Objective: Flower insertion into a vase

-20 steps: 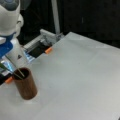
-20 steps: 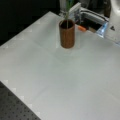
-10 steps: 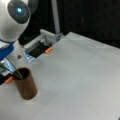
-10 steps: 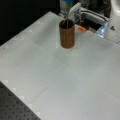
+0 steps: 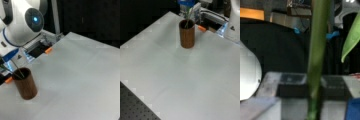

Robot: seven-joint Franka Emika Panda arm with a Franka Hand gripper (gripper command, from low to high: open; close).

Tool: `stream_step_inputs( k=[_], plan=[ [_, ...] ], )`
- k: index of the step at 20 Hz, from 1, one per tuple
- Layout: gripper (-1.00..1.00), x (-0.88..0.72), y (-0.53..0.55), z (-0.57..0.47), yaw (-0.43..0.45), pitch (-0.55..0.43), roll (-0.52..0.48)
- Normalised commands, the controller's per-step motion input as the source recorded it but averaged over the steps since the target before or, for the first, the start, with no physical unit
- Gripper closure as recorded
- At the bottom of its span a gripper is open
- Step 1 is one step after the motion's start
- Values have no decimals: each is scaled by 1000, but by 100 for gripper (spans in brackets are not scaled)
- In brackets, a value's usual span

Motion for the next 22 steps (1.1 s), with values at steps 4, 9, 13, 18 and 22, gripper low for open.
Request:
stream_step_inputs(
  k=[4,9,13,18,22],
  plan=[
    [100,356,-180,-205,2,166,-17],
    [100,380,-128,-266,-21,70,-44],
    [100,400,-46,-250,-69,45,-60],
    [100,390,43,-152,-142,-20,-61],
    [100,460,22,-145,-311,-39,57]
  ],
)
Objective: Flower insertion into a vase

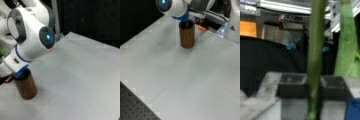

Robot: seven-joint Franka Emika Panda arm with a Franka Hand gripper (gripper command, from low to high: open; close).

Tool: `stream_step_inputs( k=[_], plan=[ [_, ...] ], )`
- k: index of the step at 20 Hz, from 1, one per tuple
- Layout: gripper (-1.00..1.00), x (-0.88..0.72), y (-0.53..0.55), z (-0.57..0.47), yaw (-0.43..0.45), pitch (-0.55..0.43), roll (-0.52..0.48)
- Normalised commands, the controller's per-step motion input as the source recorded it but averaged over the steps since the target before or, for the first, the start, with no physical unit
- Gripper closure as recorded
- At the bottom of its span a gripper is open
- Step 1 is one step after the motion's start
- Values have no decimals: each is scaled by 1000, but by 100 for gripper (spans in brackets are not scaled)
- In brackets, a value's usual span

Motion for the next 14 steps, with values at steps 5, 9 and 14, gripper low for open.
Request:
stream_step_inputs(
  k=[5,9,14],
  plan=[
    [100,530,-34,-159,-326,16,128],
    [-100,563,-87,-186,-231,27,130],
    [-100,488,-80,-113,-199,64,78]
  ],
)
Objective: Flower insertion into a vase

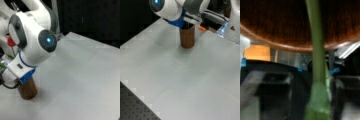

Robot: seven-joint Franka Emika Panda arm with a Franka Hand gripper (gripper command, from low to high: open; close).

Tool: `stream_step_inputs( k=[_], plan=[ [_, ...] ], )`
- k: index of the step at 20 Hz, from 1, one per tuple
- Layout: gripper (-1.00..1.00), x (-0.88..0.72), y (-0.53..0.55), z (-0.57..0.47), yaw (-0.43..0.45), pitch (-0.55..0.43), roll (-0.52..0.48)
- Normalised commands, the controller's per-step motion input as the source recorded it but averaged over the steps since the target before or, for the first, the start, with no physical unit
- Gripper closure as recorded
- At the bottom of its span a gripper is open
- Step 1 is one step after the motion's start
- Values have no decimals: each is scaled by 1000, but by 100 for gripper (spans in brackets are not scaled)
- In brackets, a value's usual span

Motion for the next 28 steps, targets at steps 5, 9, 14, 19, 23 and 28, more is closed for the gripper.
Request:
stream_step_inputs(
  k=[5,9,14,19,23,28],
  plan=[
    [-100,422,12,94,-192,102,40],
    [-100,376,181,306,-189,125,-1],
    [-100,351,328,368,-134,-87,-111],
    [-100,181,334,254,-45,-340,-46],
    [-100,28,241,68,-26,-648,135],
    [-100,-69,256,-75,3,-447,103]
  ],
)
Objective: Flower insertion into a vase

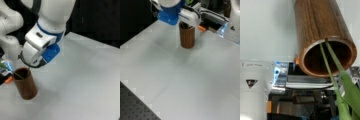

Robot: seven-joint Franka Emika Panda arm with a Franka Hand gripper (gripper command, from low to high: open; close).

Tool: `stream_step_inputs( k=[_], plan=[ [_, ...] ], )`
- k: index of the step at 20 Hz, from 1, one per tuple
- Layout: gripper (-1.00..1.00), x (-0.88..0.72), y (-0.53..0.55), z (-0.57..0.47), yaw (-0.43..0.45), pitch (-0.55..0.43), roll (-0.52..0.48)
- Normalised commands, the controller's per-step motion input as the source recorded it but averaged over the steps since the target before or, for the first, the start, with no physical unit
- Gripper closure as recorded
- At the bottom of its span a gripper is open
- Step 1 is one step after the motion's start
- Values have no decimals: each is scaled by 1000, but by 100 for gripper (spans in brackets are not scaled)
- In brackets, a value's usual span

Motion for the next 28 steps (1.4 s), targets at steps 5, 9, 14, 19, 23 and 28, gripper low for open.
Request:
stream_step_inputs(
  k=[5,9,14,19,23,28],
  plan=[
    [-100,-86,184,-149,62,-273,38],
    [-100,-15,156,-103,39,-190,20],
    [-100,45,145,-103,21,-170,28],
    [-100,-15,190,82,-69,-264,167],
    [-100,-54,212,254,-123,-194,165],
    [-100,13,212,200,-135,-106,132]
  ],
)
